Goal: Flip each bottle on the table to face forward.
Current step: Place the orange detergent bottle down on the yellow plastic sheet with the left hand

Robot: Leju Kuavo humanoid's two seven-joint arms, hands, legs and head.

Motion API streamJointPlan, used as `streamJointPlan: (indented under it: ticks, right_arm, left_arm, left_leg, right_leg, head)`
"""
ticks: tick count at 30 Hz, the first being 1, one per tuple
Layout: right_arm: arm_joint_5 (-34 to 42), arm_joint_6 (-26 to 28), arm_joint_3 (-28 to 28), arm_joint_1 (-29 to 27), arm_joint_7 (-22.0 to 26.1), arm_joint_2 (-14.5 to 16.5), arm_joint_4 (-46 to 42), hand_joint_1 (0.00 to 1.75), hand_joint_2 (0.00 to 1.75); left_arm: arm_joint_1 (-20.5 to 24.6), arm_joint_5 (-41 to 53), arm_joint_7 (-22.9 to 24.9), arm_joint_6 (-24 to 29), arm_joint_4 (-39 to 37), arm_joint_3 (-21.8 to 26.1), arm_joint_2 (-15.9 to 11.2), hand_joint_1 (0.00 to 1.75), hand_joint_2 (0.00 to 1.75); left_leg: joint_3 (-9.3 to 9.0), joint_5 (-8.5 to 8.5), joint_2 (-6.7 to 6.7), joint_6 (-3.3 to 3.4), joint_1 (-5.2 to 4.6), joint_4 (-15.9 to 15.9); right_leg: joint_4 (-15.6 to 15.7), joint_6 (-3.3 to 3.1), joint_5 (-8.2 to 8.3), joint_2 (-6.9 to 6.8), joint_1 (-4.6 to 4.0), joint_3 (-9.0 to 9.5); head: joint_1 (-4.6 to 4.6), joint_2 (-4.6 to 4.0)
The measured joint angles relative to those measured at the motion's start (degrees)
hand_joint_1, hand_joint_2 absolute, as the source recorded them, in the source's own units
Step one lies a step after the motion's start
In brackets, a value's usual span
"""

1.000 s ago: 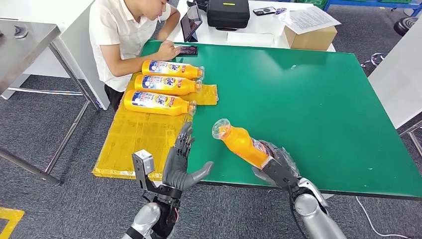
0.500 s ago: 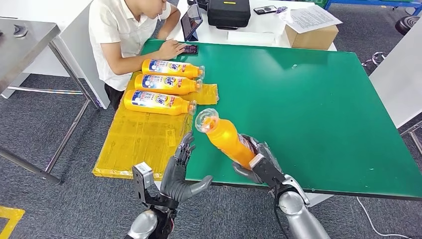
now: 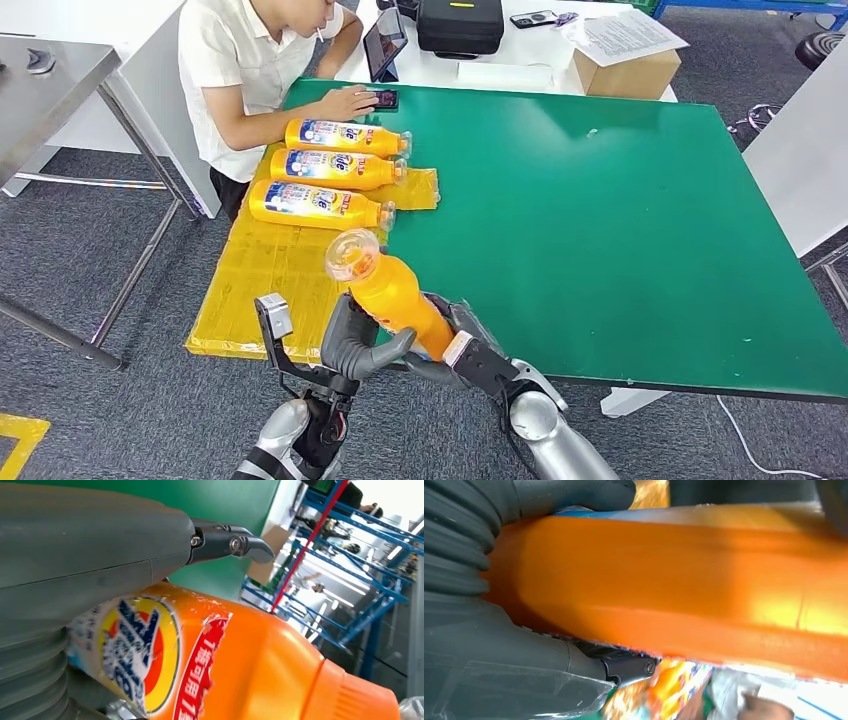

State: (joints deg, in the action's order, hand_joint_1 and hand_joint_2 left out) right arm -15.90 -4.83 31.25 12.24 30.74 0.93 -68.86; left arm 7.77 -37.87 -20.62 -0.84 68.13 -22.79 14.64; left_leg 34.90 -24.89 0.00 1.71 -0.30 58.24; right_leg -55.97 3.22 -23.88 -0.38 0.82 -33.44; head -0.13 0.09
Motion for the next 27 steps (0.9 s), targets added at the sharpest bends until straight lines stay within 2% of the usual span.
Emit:
streamJointPlan:
  ticks: [3,4,8,9,11,16,23,24,25,27]
  right_arm:
    - [1.01,-0.55,1.17,0.2,0.36,0.5,0.64,1.54,1.75]
    - [1.14,-0.58,1.42,0.28,0.42,0.55,0.84,1.55,1.75]
    - [2.03,-0.59,1.93,0.58,0.54,0.57,1.68,1.6,1.75]
    - [2.33,-0.59,1.97,0.6,0.58,0.6,1.88,1.59,1.75]
    - [2.67,-0.47,1.97,0.6,0.4,0.66,2.26,1.57,1.75]
    - [1.92,0.93,2.1,0.41,-0.82,0.85,3.2,1.41,1.75]
    - [0.12,3.18,2.74,0.35,-1.74,1.29,3.43,1.41,1.75]
    - [0.07,3.19,2.83,0.33,-1.76,1.3,3.43,1.33,1.75]
    - [0.01,3.22,2.9,0.32,-1.78,1.3,3.44,1.05,1.75]
    - [-0.49,3.87,2.96,0.29,-2.01,1.32,3.46,0.34,1.75]
  left_arm:
    - [-0.06,-1.91,0.34,-1.14,0.15,-0.01,0.26,0.02,1.75]
    - [-0.1,-2.39,0.39,-1.55,0.21,-0.02,0.3,0.08,1.75]
    - [-0.48,-3.72,0.53,-2.95,0.73,-0.15,0.3,1.68,1.75]
    - [-0.56,-3.94,0.6,-3.26,0.9,-0.18,0.28,1.75,1.75]
    - [-0.65,-3.3,0.52,-3.18,1.14,-0.31,0.16,1.75,1.75]
    - [-0.25,3.51,-1.94,1.57,1.19,-1.73,-0.08,1.75,1.75]
    - [0.33,6.06,-2.91,4.44,1.08,-2.25,-0.17,1.75,1.75]
    - [0.36,6.09,-2.94,4.47,1.05,-2.27,-0.22,1.75,1.75]
    - [0.38,6.17,-2.99,4.56,1.03,-2.3,-0.28,1.75,1.75]
    - [0.43,7.24,-3.38,5.8,0.99,-2.4,-0.35,1.75,1.75]
  left_leg:
    - [0.03,0.0,-0.03,0.0,-0.01,0.0]
    - [0.04,0.0,-0.02,0.0,-0.01,0.0]
    - [0.04,0.0,-0.02,0.0,-0.01,0.0]
    - [0.04,0.0,-0.02,0.0,-0.01,0.0]
    - [0.04,0.0,-0.01,0.0,-0.01,0.0]
    - [0.06,0.0,-0.01,0.0,-0.01,0.0]
    - [0.07,0.0,0.01,0.0,-0.01,0.0]
    - [0.07,0.0,0.01,0.0,-0.01,0.0]
    - [0.07,0.0,0.01,0.0,-0.01,0.0]
    - [0.08,0.0,0.0,0.0,-0.01,0.0]
  right_leg:
    - [0.0,0.0,0.0,-0.01,0.01,-0.03]
    - [0.01,0.0,0.0,-0.01,0.01,-0.04]
    - [0.01,0.0,0.0,-0.01,0.0,-0.06]
    - [0.01,0.0,0.0,-0.01,0.0,-0.06]
    - [0.01,0.0,0.0,0.0,0.0,-0.06]
    - [0.0,0.0,0.0,0.0,0.0,-0.08]
    - [0.01,0.0,0.0,0.0,0.0,-0.11]
    - [0.01,0.0,0.0,0.0,0.0,-0.11]
    - [0.01,0.0,0.0,0.0,0.0,-0.11]
    - [0.01,0.0,0.0,0.0,0.0,-0.11]
  head:
    - [0.0,0.0]
    - [0.0,0.0]
    - [-0.01,0.0]
    - [-0.01,0.0]
    - [-0.01,0.0]
    - [-0.01,0.0]
    - [-0.01,0.0]
    - [-0.01,0.0]
    - [-0.01,0.0]
    - [-0.01,0.0]
